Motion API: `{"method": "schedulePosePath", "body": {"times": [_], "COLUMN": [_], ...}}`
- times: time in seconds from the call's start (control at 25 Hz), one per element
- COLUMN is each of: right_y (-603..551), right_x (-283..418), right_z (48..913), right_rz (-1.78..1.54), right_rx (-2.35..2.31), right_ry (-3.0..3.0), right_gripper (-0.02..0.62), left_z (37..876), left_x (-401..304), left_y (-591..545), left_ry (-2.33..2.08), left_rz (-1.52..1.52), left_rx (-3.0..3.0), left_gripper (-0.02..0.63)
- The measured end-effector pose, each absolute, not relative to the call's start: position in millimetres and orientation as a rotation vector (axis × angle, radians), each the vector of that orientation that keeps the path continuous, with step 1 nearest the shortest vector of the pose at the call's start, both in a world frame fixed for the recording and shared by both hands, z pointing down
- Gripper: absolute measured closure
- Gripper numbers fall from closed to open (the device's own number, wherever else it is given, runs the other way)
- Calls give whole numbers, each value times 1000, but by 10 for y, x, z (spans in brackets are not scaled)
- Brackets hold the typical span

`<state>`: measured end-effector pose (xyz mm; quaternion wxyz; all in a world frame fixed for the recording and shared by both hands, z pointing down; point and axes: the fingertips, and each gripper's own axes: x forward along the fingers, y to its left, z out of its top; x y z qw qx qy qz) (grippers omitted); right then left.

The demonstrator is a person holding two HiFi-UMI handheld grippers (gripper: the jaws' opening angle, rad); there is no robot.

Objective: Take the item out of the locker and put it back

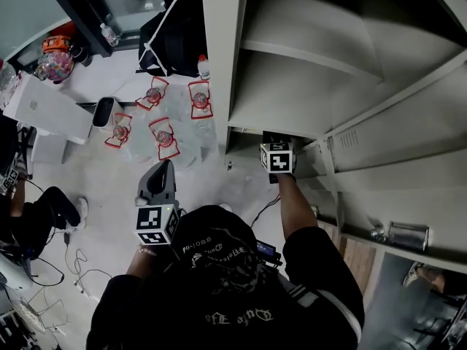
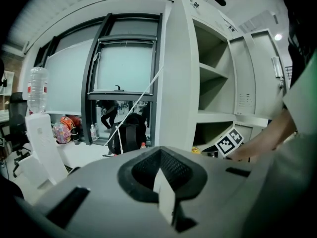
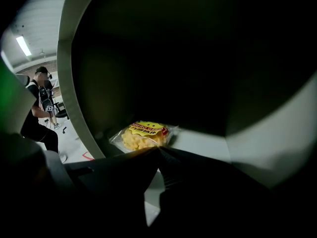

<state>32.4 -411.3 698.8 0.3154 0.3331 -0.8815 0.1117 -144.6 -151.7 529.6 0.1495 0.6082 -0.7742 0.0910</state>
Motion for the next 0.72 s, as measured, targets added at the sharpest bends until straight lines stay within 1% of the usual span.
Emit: {"method": "schedulePosePath", "body": {"times": [0.72], "right_y": [-3715], "right_x": [574], "right_z": [6452], "right_rz": [267], "right_rx": [1099], "right_ry": [-2326], "right_gripper": [592], "left_z": [5335], "left_x": [-1315], "left_y": [-1703], "left_ry": [-2068], "left_rz": [229], "left_rx": [1879], "left_gripper": [600]}}
